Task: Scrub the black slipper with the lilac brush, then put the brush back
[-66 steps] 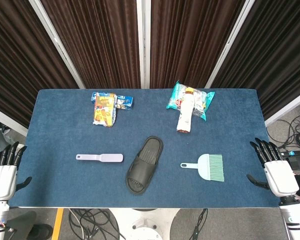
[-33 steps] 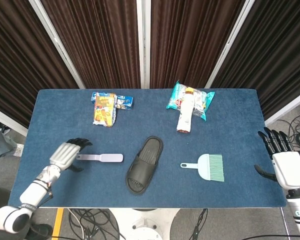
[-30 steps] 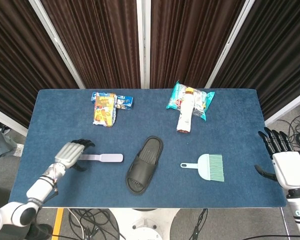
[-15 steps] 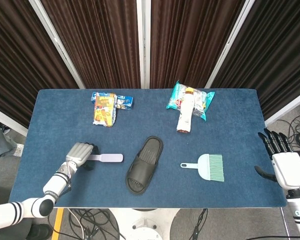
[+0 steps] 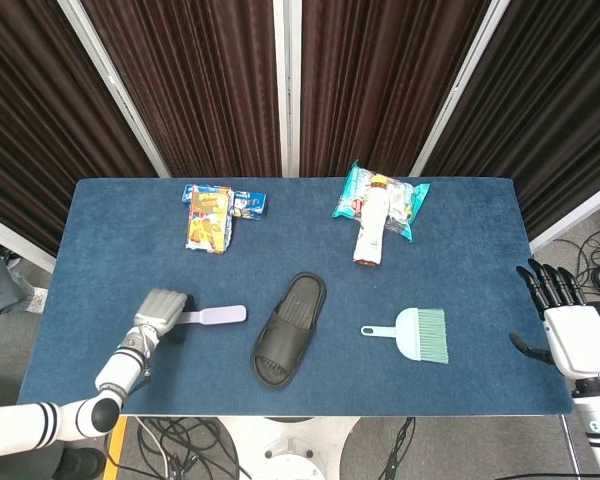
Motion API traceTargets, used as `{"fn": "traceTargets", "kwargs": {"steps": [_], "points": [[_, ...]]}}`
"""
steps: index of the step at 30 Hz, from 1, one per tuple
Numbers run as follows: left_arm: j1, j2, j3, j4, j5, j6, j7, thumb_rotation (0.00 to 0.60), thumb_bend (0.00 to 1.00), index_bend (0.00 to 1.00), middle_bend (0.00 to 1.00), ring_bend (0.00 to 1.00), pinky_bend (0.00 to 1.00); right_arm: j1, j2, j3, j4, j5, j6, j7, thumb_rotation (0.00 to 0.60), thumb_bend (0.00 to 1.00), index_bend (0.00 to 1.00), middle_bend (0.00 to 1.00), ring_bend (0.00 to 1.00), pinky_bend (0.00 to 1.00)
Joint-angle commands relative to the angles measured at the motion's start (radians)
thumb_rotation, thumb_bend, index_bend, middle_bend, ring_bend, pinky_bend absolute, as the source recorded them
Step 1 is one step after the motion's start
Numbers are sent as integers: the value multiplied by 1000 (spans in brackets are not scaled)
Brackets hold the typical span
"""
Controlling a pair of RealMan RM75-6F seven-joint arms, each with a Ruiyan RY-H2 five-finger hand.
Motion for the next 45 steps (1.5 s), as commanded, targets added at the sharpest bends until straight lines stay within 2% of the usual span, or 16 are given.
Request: {"fn": "traceTargets", "kwargs": {"steps": [1,9,14,20,28,33,38,41,45], "points": [[-9,-1,8,4,-9,-7,-1,600,170,451,537,471,560,-1,0,-1,1,1,0,1,600,95,0,0,0,0],[-25,14,19,-13,-12,-48,-38,600,319,486,583,511,586,-4,-2,-2,6,6,-1,4,600,95,0,0,0,0],[-21,16,20,-14,30,-68,-94,600,381,556,655,575,626,-5,-3,-3,4,9,-1,3,600,95,0,2,0,0],[-15,19,17,-6,90,-114,-178,600,396,672,767,675,685,-9,-4,-3,4,10,3,4,600,95,0,2,0,0],[5,27,11,20,195,-152,-303,600,398,766,866,755,747,-15,1,-6,-2,6,11,15,600,96,0,4,0,0],[34,28,-4,20,279,-115,-382,600,387,865,912,796,842,-20,1,-9,1,4,15,19,600,96,0,4,0,0],[94,12,-33,36,427,14,-509,600,371,996,1000,931,996,-19,3,-9,-1,2,14,18,600,95,0,4,0,0],[121,24,-40,40,520,63,-621,600,394,1000,1000,982,1000,-13,8,-9,-7,-6,6,12,600,95,0,4,0,0],[151,41,-37,41,640,140,-753,600,422,1000,1000,993,1000,15,17,-13,-27,-27,-33,-17,600,95,0,4,0,0]]}}
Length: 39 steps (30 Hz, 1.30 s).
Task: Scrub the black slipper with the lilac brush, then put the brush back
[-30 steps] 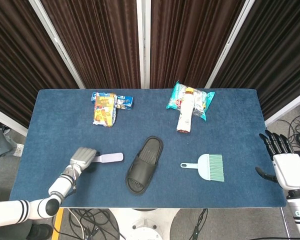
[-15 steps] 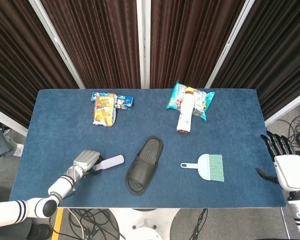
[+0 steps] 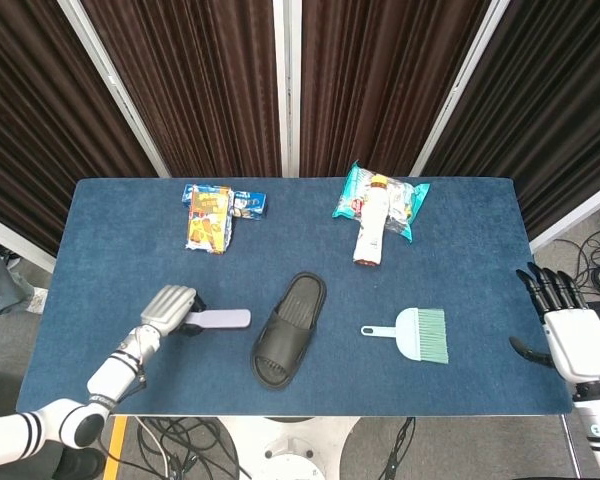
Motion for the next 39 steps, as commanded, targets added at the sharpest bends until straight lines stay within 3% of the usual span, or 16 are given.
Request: {"fn": "traceTargets", "kwargs": {"steps": [1,6,13,18,22,26,31,39], "points": [[46,20,-1,8,146,106,-152,600,432,1000,1000,995,1000,32,8,-2,-21,-21,-42,-26,600,96,0,5,0,0],[70,-20,21,65,290,231,-228,600,476,1000,1000,1000,1000,142,3,9,-67,-60,-187,-78,600,95,0,11,0,0],[74,-84,90,173,434,305,-201,600,489,1000,1000,1000,1000,415,-89,80,-93,-6,-548,-174,600,94,0,0,0,0],[72,-125,121,220,493,331,-168,600,493,1000,1000,1000,1000,617,-232,128,-3,120,-796,-284,600,74,0,0,0,0],[67,-148,126,237,507,333,-138,600,494,1000,1000,1000,1000,755,-365,142,126,236,-927,-377,600,43,0,0,0,0],[55,-164,114,242,496,320,-127,600,494,1000,1000,1000,1000,874,-488,130,266,336,-999,-453,600,35,0,0,0,0],[36,-183,88,256,447,268,-110,600,492,1000,1000,1000,1000,971,-593,81,386,422,-1003,-543,600,35,0,0,0,0],[2,-236,36,286,356,185,-107,600,491,1000,1000,1000,1000,1053,-668,12,475,559,-972,-609,600,34,0,0,0,0]]}}
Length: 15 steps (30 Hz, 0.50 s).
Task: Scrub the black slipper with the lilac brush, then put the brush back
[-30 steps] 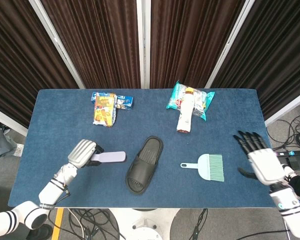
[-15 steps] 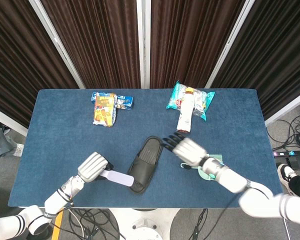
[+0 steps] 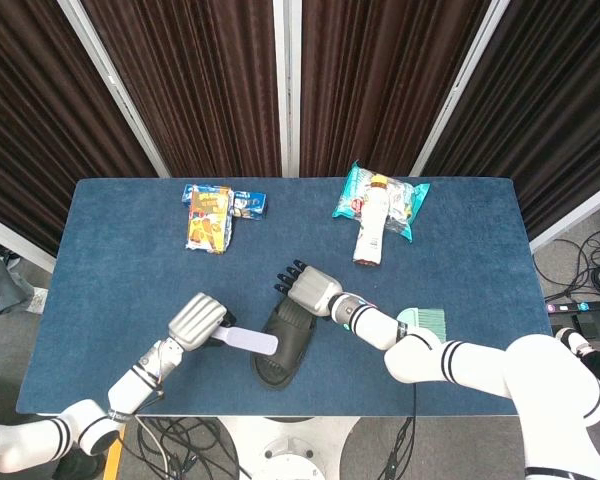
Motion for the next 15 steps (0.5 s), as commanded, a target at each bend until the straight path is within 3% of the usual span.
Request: {"fn": "traceTargets", "kwargs": {"steps": [1,4,6,8,10,15], "points": [[-19,-28,-23,22,-31,-30,4,600,491,1000,1000,1000,1000,27,-29,-31,27,50,18,-24,600,34,0,0,0,0],[-34,-55,-42,43,-46,-40,21,600,491,1000,1000,1000,1000,46,-48,-49,50,80,30,-35,600,42,3,11,0,0],[-45,-75,-55,61,-57,-48,30,600,490,1000,1000,1000,1000,55,-63,-59,65,90,42,-39,600,65,70,56,0,0],[-54,-92,-65,76,-63,-48,38,600,491,1000,1000,1000,1000,57,-76,-64,79,83,61,-40,600,105,267,184,8,2],[-62,-114,-73,99,-61,-38,52,600,491,1000,1000,1000,1000,56,-86,-67,90,75,74,-32,600,128,379,283,53,29],[-82,-170,-76,186,-63,-43,92,600,490,1000,1000,1000,1000,53,-88,-67,97,52,86,-1,600,148,506,371,128,107]]}}
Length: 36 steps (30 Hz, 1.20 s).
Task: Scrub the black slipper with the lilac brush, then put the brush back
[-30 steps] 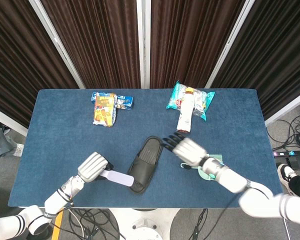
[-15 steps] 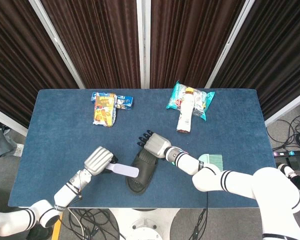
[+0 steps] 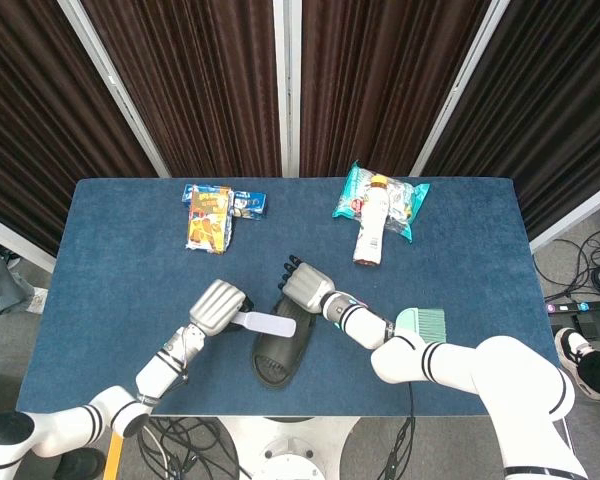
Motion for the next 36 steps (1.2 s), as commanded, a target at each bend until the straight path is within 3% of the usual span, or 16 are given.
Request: {"fn": "traceTargets", "kwargs": {"steps": [1,6,11,18,23,29,36], "points": [[-12,-42,-3,63,0,8,31,600,490,1000,1000,1000,1000,-2,2,0,0,-14,4,19,600,148,514,377,133,116],[-3,-99,7,159,11,54,73,600,488,1000,1000,1000,1000,-3,4,-4,2,-24,3,40,600,147,514,377,133,126],[9,-111,45,180,38,77,58,600,490,1000,1000,1000,1000,-4,2,-7,9,-27,3,55,600,148,514,378,133,131],[24,-95,119,144,85,74,69,600,516,1000,1000,1000,1000,-7,7,-4,10,-28,6,79,600,147,512,377,133,132],[27,-35,160,61,115,72,38,600,521,1000,1000,1000,1000,-10,15,-9,1,-30,11,84,600,146,511,377,133,134],[28,19,115,-21,106,126,-13,600,521,1000,1000,1000,1000,-14,22,-14,-11,-34,19,87,600,146,511,376,132,137],[-6,-21,28,30,2,44,-56,600,522,1000,1000,1000,1000,-10,30,-18,-20,-27,23,78,600,146,511,375,133,138]]}}
